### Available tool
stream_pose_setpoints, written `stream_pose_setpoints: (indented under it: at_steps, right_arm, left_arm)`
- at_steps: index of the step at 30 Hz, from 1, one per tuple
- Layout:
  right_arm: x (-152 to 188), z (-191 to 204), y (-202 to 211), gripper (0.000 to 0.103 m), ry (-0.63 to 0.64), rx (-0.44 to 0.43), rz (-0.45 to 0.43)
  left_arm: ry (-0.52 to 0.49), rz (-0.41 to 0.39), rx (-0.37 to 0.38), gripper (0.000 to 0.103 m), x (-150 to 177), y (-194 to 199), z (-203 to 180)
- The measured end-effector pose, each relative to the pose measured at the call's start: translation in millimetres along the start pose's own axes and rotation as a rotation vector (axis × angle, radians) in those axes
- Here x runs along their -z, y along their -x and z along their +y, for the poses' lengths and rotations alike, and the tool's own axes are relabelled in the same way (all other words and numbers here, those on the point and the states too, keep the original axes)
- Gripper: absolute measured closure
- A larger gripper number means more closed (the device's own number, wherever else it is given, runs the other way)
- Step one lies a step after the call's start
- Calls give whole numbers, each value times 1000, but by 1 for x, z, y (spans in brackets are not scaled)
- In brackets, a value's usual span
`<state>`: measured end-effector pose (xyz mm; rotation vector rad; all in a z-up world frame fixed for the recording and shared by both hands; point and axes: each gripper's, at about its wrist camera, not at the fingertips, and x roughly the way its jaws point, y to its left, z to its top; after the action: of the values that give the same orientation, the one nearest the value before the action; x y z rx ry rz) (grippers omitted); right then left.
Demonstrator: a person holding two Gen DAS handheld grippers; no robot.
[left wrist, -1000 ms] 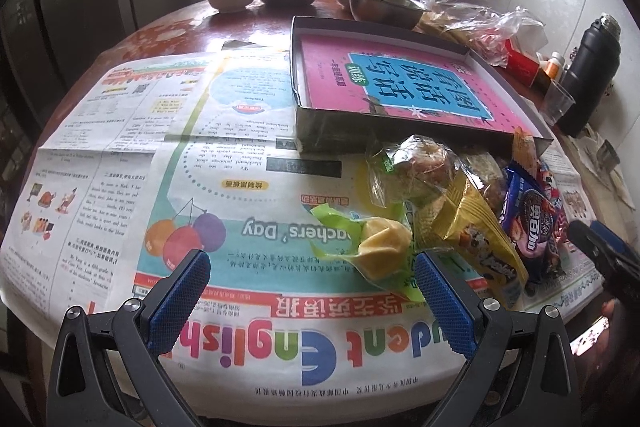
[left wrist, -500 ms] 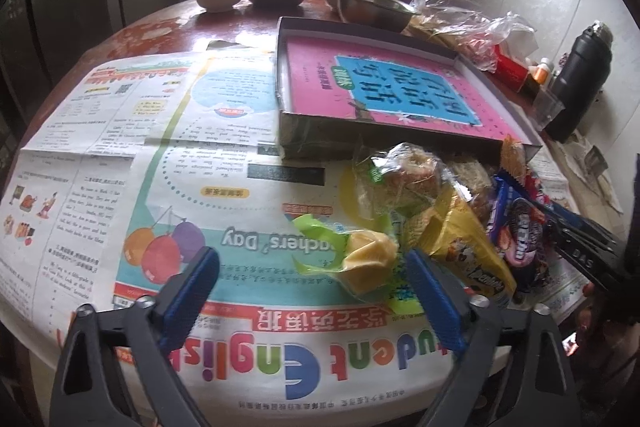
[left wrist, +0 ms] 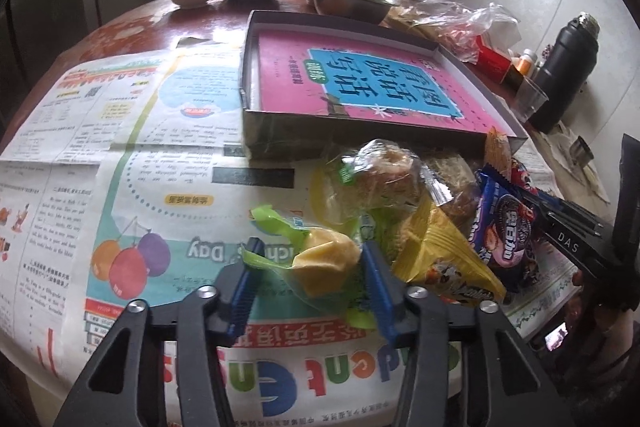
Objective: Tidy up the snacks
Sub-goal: 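Grasp the yellow-green snack bag with the left gripper while the right gripper grasps the red-white candy stick, then lift the yellow-green bag with the left gripper while the right gripper carries the candy stick toward the tray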
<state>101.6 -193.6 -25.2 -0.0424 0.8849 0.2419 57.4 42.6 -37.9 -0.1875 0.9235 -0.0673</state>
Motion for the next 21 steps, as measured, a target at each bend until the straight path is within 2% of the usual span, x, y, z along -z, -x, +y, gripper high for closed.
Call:
stream_pose_setpoints:
  at_steps: [8, 21]
  right_arm:
    - [1, -3, 7, 83, -11, -10, -20]
    - [-4, -13, 27, 84, -56, -15, -76]
  left_arm:
    - [27, -9, 56, 63, 2, 2, 7]
    - [91, -58, 39, 65, 0, 28, 33]
